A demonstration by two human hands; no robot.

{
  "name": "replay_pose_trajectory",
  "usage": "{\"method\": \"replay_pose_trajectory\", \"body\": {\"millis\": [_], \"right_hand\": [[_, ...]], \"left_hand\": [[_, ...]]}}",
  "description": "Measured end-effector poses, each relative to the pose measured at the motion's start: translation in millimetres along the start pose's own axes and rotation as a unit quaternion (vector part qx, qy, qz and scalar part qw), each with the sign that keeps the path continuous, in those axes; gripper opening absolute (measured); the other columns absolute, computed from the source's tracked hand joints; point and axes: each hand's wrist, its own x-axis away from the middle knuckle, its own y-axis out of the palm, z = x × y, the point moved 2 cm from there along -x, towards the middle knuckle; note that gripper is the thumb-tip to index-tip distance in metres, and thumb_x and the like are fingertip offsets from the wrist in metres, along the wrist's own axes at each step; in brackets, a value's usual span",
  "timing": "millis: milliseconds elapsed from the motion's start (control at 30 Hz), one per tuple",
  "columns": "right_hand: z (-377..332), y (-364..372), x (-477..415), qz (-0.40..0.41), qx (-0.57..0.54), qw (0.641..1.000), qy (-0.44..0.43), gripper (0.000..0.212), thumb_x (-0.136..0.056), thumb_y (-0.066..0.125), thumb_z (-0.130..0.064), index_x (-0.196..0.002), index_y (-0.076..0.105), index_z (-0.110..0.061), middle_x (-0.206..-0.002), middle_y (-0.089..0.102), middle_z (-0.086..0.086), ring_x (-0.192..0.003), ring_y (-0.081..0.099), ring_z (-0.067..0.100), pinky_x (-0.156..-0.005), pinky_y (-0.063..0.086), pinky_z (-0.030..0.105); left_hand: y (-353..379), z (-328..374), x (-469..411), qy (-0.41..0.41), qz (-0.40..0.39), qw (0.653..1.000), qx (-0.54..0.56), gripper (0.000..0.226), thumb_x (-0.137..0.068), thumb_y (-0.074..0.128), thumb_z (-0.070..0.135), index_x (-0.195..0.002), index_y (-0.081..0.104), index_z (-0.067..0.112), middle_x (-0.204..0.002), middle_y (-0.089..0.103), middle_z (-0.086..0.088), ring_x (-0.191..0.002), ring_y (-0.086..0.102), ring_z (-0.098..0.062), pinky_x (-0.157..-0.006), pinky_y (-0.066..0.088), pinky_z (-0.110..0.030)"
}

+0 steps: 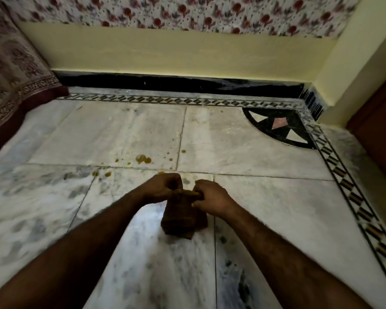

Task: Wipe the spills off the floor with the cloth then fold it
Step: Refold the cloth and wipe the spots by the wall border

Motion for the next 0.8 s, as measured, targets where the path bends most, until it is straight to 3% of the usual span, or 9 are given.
{"method": "replay_pose_trajectory", "body": {"millis": [100,233,367,433,500,600,733,800], "right_hand": [[-6.6,-24.3,-0.1,0.03,-0.086,0.996,0.024,0.013,-0.082,0.074,-0.027,-0.09,0.066,-0.022,-0.093,0.07,0.002,-0.09,0.067,0.023,-0.079,0.056,0.036],[-24.7,-74.4,2.8,0.062,-0.163,0.985,-0.002,0.016,-0.084,0.077,-0.018,-0.098,0.072,-0.013,-0.099,0.073,0.01,-0.094,0.069,0.026,-0.084,0.058,0.042],[-52.5,-130.0,13.9,0.075,-0.19,0.978,-0.045,0.013,-0.09,0.072,-0.014,-0.103,0.072,-0.011,-0.099,0.075,0.013,-0.095,0.071,0.029,-0.086,0.059,0.045],[-65.4,-157.7,21.3,0.093,-0.213,0.971,-0.062,0.012,-0.092,0.07,-0.011,-0.104,0.071,-0.007,-0.101,0.075,0.016,-0.098,0.072,0.031,-0.089,0.06,0.045],[-78.0,-183.0,27.5,0.11,-0.246,0.96,-0.078,0.015,-0.093,0.07,-0.009,-0.107,0.071,-0.003,-0.1,0.075,0.016,-0.096,0.073,0.029,-0.086,0.062,0.041],[-94.0,-212.7,35.3,0.123,-0.3,0.941,-0.093,0.018,-0.091,0.073,-0.011,-0.108,0.073,-0.004,-0.099,0.077,0.014,-0.089,0.075,0.024,-0.082,0.063,0.038],[-109.6,-233.2,44.0,0.127,-0.375,0.914,-0.088,0.023,-0.091,0.073,-0.008,-0.112,0.073,0.0,-0.105,0.076,0.019,-0.089,0.074,0.026,-0.081,0.063,0.038],[-112.8,-236.2,44.4,0.127,-0.408,0.902,-0.069,0.025,-0.091,0.072,-0.007,-0.114,0.07,0.002,-0.104,0.075,0.019,-0.087,0.073,0.027,-0.081,0.063,0.04]], "left_hand": [[-19.4,20.1,2.4,-0.001,-0.019,1.0,-0.018,0.023,-0.068,0.073,0.029,-0.089,0.067,0.024,-0.089,0.074,0.0,-0.09,0.071,-0.02,-0.085,0.057,-0.04],[-51.6,37.7,6.7,-0.013,-0.07,0.987,-0.146,0.036,-0.07,0.079,0.041,-0.102,0.066,0.032,-0.1,0.072,0.01,-0.098,0.066,-0.014,-0.09,0.05,-0.033],[-81.2,60.9,12.9,0.012,-0.039,0.981,-0.188,0.017,-0.086,0.072,0.028,-0.097,0.06,0.025,-0.095,0.064,0.011,-0.094,0.059,-0.014,-0.073,0.043,-0.024],[-98.1,76.1,18.1,0.014,-0.008,0.991,-0.131,0.021,-0.084,0.069,0.032,-0.097,0.056,0.022,-0.092,0.063,0.008,-0.088,0.059,-0.016,-0.067,0.045,-0.024],[-112.5,87.9,25.2,0.013,-0.001,1.0,-0.029,0.02,-0.089,0.07,0.021,-0.103,0.055,0.019,-0.096,0.07,0.0,-0.087,0.066,-0.019,-0.067,0.053,-0.025],[-128.6,96.3,36.4,0.028,-0.004,0.997,0.078,0.03,-0.09,0.07,0.008,-0.115,0.055,0.015,-0.105,0.075,-0.008,-0.095,0.072,-0.022,-0.08,0.058,-0.035],[-130.8,91.2,46.9,0.058,0.012,0.985,0.165,0.035,-0.085,0.073,0.014,-0.117,0.06,0.008,-0.106,0.073,-0.015,-0.1,0.07,-0.033,-0.087,0.054,-0.046],[-119.8,80.5,47.5,0.056,0.013,0.973,0.226,0.042,-0.084,0.074,0.022,-0.115,0.06,-0.002,-0.111,0.069,-0.024,-0.104,0.068,-0.037,-0.098,0.052,-0.052]]}}
